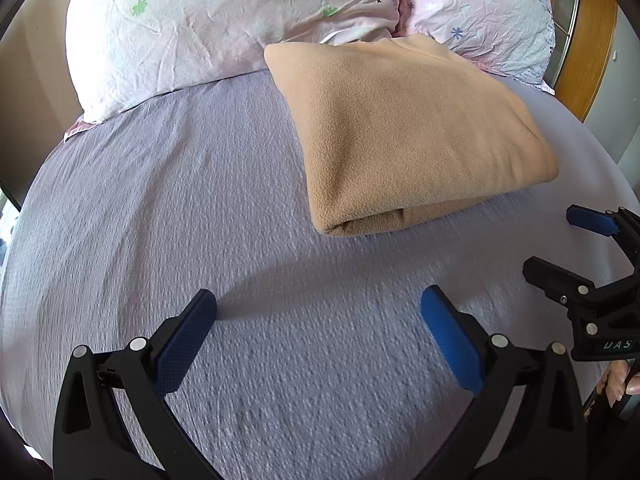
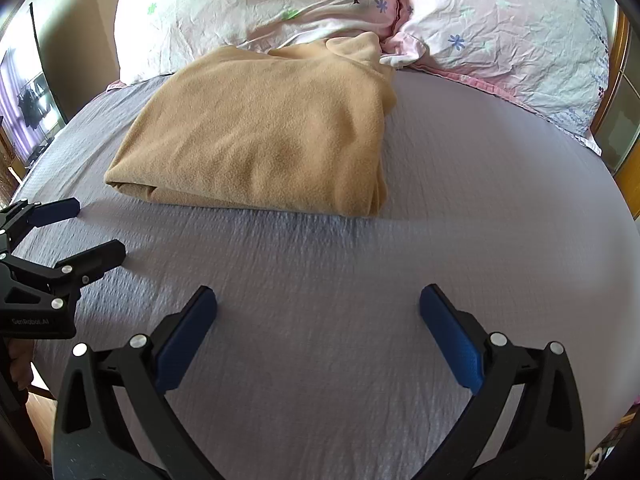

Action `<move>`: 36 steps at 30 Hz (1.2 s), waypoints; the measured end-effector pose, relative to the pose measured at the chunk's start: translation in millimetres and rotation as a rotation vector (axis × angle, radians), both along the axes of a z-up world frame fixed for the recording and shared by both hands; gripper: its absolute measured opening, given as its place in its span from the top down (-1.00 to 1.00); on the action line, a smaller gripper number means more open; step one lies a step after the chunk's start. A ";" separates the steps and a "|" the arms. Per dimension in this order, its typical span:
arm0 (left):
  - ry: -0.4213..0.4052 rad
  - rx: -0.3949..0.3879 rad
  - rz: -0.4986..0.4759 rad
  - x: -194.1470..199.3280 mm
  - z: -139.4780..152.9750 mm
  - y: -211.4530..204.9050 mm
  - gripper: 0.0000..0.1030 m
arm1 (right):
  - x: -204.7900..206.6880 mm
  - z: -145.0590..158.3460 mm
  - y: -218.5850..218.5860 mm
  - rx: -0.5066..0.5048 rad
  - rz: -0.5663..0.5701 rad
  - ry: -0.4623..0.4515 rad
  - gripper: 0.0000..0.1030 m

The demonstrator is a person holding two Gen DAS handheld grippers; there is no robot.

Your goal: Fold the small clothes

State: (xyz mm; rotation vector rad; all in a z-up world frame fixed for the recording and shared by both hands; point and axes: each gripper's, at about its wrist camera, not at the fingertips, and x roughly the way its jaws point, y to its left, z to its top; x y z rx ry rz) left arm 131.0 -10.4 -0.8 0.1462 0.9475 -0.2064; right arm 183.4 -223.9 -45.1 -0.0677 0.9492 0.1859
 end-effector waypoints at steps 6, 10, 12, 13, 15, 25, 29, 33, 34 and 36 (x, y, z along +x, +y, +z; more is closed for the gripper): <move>0.000 0.000 0.000 -0.3 0.0 0.0 -0.97 | 0.0 0.2 -0.3 0.000 0.002 0.000 -0.97; 0.000 0.000 0.001 0.0 0.1 0.3 -0.97 | -0.1 0.0 -0.2 0.000 0.001 0.000 -0.97; 0.001 0.000 0.003 0.1 0.2 0.2 -0.97 | 0.0 -0.1 -0.3 0.000 0.001 0.000 -0.97; 0.003 0.001 0.003 0.4 0.3 0.2 -0.97 | 0.1 -0.1 -0.2 0.000 0.001 0.000 -0.97; 0.008 0.002 0.003 1.0 0.3 0.2 -0.97 | 0.2 -0.2 -0.1 0.000 0.001 0.001 -0.97; 0.025 0.005 0.006 2.2 -0.3 -0.4 -0.97 | -0.1 -0.7 -0.3 0.000 0.002 0.001 -0.97; 0.026 0.005 0.007 2.0 -0.5 -0.5 -0.97 | -0.3 -0.8 0.0 0.001 0.001 0.001 -0.97; 0.034 0.007 0.008 1.9 -0.4 -1.5 -0.97 | -0.1 -0.6 -0.1 0.001 0.002 0.000 -0.97; 0.036 0.008 0.008 2.0 -0.4 -1.7 -0.97 | -0.3 -0.6 -0.1 0.001 0.002 -0.001 -0.97; 0.038 0.008 0.007 2.2 -0.6 -1.6 -0.97 | 0.1 -0.6 -0.3 0.001 0.002 0.000 -0.97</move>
